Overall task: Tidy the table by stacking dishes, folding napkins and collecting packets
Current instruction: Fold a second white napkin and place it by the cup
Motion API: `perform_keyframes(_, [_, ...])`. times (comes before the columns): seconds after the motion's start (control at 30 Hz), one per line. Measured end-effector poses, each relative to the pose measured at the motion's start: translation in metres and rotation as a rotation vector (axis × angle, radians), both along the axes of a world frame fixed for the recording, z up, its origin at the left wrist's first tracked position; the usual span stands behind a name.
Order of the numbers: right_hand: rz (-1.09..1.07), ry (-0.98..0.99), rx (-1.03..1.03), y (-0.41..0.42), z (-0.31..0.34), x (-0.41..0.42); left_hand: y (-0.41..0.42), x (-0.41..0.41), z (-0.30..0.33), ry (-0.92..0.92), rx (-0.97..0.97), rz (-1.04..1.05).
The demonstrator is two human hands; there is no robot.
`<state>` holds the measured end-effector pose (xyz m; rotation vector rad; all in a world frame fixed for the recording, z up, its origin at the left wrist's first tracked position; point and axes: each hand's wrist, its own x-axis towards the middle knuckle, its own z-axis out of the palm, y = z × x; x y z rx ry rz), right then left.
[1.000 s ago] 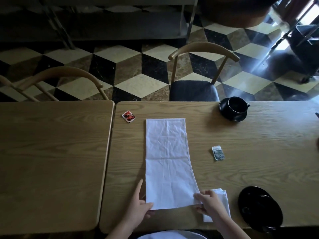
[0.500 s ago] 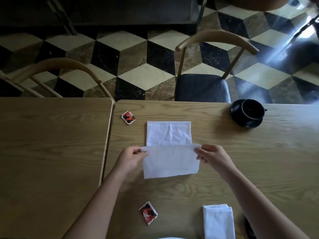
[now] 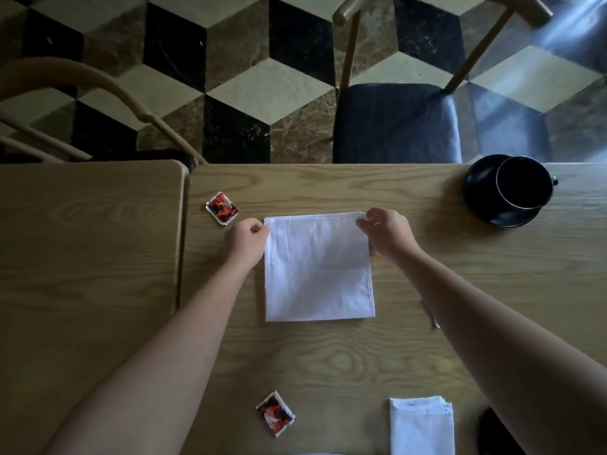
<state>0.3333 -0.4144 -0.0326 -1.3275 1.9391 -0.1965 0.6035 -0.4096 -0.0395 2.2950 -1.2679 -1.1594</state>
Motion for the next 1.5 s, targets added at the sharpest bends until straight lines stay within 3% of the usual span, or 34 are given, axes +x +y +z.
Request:
perform_keyframes(0.17, [-0.074, -0.019, -0.023, 0.001, -0.010, 0.000, -0.002, -0.002, -0.001, -0.006, -0.020, 0.027])
perform_keyframes(0.23, [-0.104, 0.001, -0.100, 0.011, -0.007, 0.001, 0.005, -0.003, 0.006, -0.090, -0.071, 0.004])
perform_keyframes(0.33, [0.014, 0.050, -0.148, 0.043, 0.002, 0.016, 0.038, -0.013, 0.018, -0.269, -0.220, -0.386])
perform_keyframes(0.43, [0.204, -0.092, -0.053, 0.090, 0.010, 0.051, 0.086, -0.030, 0.028, -0.131, -0.235, -0.752])
perform_keyframes(0.53, [0.245, -0.205, 0.009, 0.129, 0.013, 0.084, 0.120, -0.036, 0.028, -0.058, -0.155, -0.846])
perform_keyframes(0.7, [0.135, -0.286, 0.082, 0.147, 0.007, 0.103, 0.140, -0.036, 0.018, -0.033, -0.110, -0.796])
perform_keyframes(0.9, [0.244, -0.321, 0.123, 0.148, -0.003, 0.090, 0.144, -0.037, 0.003, -0.115, -0.017, -0.731])
perform_keyframes(1.07, [0.300, -0.132, 0.004, 0.152, -0.010, 0.029, 0.147, -0.027, -0.002, -0.244, 0.047, -0.629])
perform_keyframes(1.3, [0.296, -0.120, 0.036, 0.146, -0.009, 0.027, 0.152, -0.022, -0.006, -0.312, 0.086, -0.519])
perform_keyframes(1.37, [0.230, -0.147, 0.052, 0.145, -0.006, 0.027, 0.150, -0.021, -0.006, -0.202, 0.089, -0.394])
perform_keyframes(1.5, [-0.146, -0.039, -0.011, 0.148, 0.003, 0.021, 0.147, -0.004, 0.001, -0.127, 0.059, 0.051])
